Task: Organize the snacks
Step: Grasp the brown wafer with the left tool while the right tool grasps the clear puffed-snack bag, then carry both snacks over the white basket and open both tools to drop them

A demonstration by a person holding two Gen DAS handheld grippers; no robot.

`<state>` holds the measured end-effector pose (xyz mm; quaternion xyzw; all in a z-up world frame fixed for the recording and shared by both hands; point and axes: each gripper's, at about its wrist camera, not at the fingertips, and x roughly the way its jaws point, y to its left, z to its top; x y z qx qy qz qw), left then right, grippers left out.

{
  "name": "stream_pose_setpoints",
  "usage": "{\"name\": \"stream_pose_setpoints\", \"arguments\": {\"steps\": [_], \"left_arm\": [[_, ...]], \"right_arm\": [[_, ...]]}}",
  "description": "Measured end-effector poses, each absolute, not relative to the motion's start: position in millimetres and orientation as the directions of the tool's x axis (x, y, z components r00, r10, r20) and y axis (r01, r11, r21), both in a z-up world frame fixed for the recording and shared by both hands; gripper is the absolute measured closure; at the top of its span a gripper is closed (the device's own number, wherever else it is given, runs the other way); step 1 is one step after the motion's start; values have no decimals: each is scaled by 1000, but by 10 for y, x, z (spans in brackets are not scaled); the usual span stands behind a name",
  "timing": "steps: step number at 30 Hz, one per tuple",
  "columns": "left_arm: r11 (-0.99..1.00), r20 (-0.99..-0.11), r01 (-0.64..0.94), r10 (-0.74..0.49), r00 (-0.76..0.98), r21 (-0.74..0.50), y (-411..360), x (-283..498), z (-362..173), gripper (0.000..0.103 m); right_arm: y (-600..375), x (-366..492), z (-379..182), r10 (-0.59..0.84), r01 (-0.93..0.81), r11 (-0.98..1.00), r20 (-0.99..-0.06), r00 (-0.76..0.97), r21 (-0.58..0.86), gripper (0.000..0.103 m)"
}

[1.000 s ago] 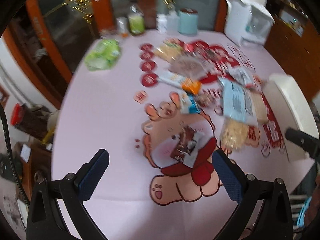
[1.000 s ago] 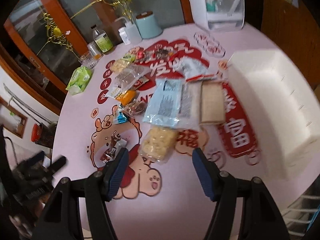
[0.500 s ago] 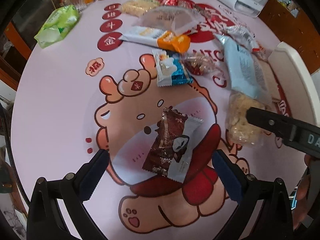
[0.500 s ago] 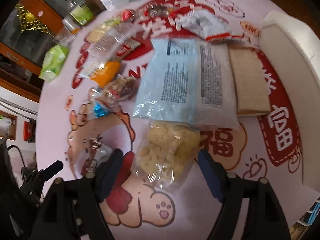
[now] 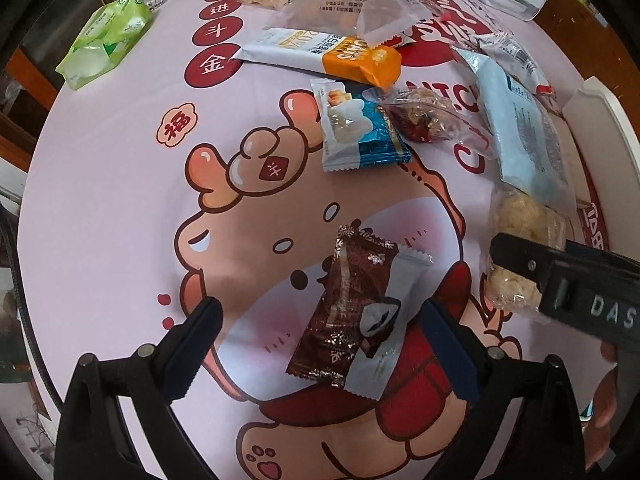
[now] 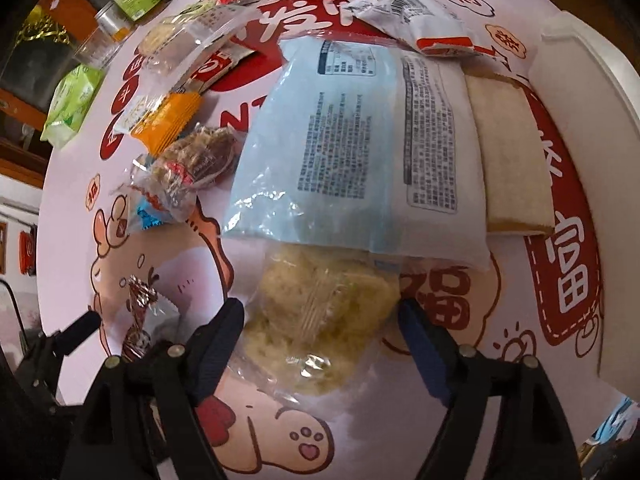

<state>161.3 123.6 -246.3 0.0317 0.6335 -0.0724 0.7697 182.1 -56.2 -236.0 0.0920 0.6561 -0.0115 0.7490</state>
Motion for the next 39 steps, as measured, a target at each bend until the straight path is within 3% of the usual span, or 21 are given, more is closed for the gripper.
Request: {"name": "stream_pose_setpoints", "arguments": {"steps": [5, 7, 10, 18, 23, 39], "left_arm": [[983, -980, 183, -45, 194, -9, 1138, 1676, -2514, 36], [980, -978, 199, -50, 204, -9, 1087, 1668, -2489, 52], [976, -976, 217, -39, 216, 9, 1026, 1653, -2460, 60], [970, -974, 239, -11, 227, 45, 956, 1468, -2340, 62], [968, -962, 247, -31, 271, 39, 1078, 1156, -1991, 62], [938, -846, 343, -229, 482, -58, 810, 497, -665, 62]], "right_arm": [[-519, 1774, -2351, 87, 102, 989, -984, 153, 103, 37], [-517, 1725, -2341, 84, 90, 991, -983, 162, 100, 42], [-549, 1634, -2328, 97, 88, 990, -981, 166, 113, 44], [-650, 1394, -2197, 134, 42, 989, -977, 165, 143, 45], [-687, 1085, -1834, 134, -24, 991, -963, 234, 133, 45], [-1068, 331, -674, 60, 21, 996, -856, 513, 82, 45]]}}
